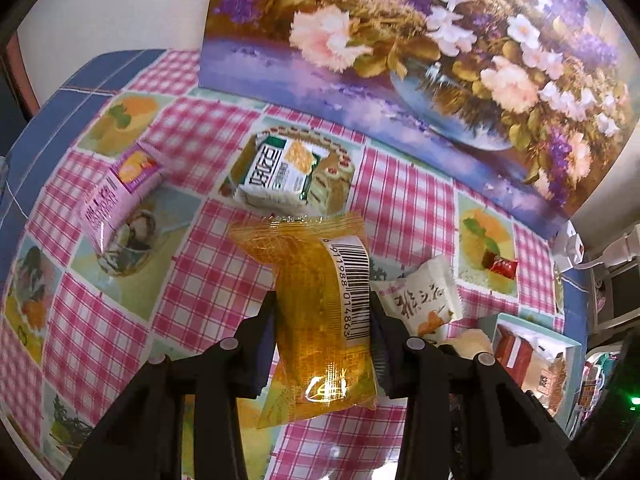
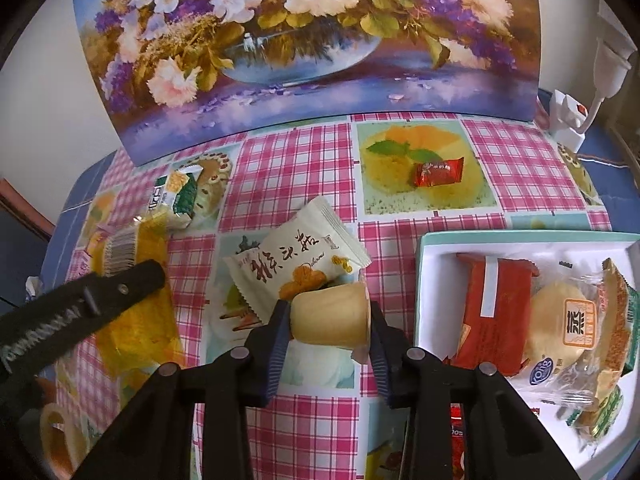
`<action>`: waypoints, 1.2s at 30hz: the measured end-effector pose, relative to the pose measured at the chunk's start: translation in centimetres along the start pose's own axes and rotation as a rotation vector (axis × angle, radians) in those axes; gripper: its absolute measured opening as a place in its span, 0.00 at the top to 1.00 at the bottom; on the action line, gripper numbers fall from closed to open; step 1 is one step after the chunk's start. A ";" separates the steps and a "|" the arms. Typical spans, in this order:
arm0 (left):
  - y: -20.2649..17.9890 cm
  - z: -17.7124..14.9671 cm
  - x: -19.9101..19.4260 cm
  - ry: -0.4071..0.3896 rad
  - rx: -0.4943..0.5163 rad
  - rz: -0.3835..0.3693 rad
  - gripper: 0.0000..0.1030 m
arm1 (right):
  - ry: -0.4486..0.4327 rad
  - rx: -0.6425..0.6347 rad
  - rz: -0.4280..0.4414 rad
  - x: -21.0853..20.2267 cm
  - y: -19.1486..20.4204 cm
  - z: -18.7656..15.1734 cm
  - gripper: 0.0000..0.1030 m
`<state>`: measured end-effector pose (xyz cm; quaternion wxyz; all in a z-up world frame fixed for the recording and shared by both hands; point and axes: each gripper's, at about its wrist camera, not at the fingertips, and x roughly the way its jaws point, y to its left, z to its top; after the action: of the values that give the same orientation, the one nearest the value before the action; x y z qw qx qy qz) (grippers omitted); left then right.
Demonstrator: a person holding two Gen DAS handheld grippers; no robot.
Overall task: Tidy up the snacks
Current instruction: 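Carry the yellow pack and the pudding cup over the white tray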
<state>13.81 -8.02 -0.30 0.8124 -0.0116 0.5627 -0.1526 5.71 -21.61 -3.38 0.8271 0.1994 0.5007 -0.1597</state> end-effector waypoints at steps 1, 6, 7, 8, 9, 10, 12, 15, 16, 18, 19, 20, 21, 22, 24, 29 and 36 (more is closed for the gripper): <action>0.0 0.1 -0.1 -0.003 0.000 0.000 0.58 | 0.008 0.003 0.003 0.1 -0.1 -0.1 0.62; 0.1 0.2 -0.9 -0.020 -0.001 0.001 0.58 | 0.029 0.041 0.029 0.6 -0.7 -0.1 0.62; 0.1 0.2 -1.2 -0.024 -0.002 -0.001 0.58 | 0.020 0.040 0.027 0.3 -0.7 0.0 0.62; 0.1 0.2 -1.3 -0.027 -0.003 -0.003 0.58 | 0.015 0.039 0.028 0.2 -0.7 0.1 0.62; 0.0 0.2 -1.5 -0.031 -0.003 -0.006 0.58 | 0.009 0.039 0.032 -0.1 -0.7 0.2 0.62; 0.0 0.3 -1.7 -0.034 -0.002 -0.008 0.58 | 0.002 0.040 0.035 -0.4 -0.7 0.3 0.62; -0.3 0.3 -2.2 -0.044 0.004 -0.014 0.58 | -0.009 0.039 0.037 -0.9 -0.8 0.5 0.62; -0.9 0.3 -3.1 -0.061 0.019 -0.021 0.58 | -0.031 0.039 0.039 -2.0 -0.9 0.8 0.62; -1.2 0.3 -3.5 -0.068 0.025 -0.024 0.58 | -0.039 0.040 0.041 -2.5 -1.0 0.9 0.62; -1.8 0.3 -4.1 -0.080 0.036 -0.032 0.58 | -0.056 0.039 0.040 -3.3 -1.2 1.0 0.62; -2.1 0.2 -4.5 -0.086 0.044 -0.037 0.58 | -0.068 0.036 0.037 -3.9 -1.3 1.1 0.62; -2.4 0.1 -4.7 -0.090 0.050 -0.040 0.58 | -0.078 0.035 0.034 -4.4 -1.5 1.1 0.62; -2.8 0.0 -5.0 -0.095 0.059 -0.044 0.58 | -0.084 0.035 0.034 -4.7 -1.7 1.1 0.62; -3.1 -0.1 -5.3 -0.098 0.068 -0.048 0.58 | -0.094 0.038 0.032 -5.3 -1.9 1.1 0.62; -3.9 -0.3 -5.7 -0.105 0.085 -0.054 0.58 | -0.105 0.045 0.030 -6.1 -2.4 1.0 0.62; -6.0 -1.1 -6.4 -0.111 0.136 -0.067 0.58 | -0.130 0.081 0.012 -7.9 -4.5 0.6 0.62; -9.3 -2.7 -6.0 -0.074 0.198 -0.130 0.58 | -0.120 0.147 -0.022 -8.9 -7.9 -0.9 0.62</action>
<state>7.25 -14.95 5.98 0.8182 0.0268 0.5125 -0.2592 -2.59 -27.48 2.81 0.8370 0.2444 0.4391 -0.2167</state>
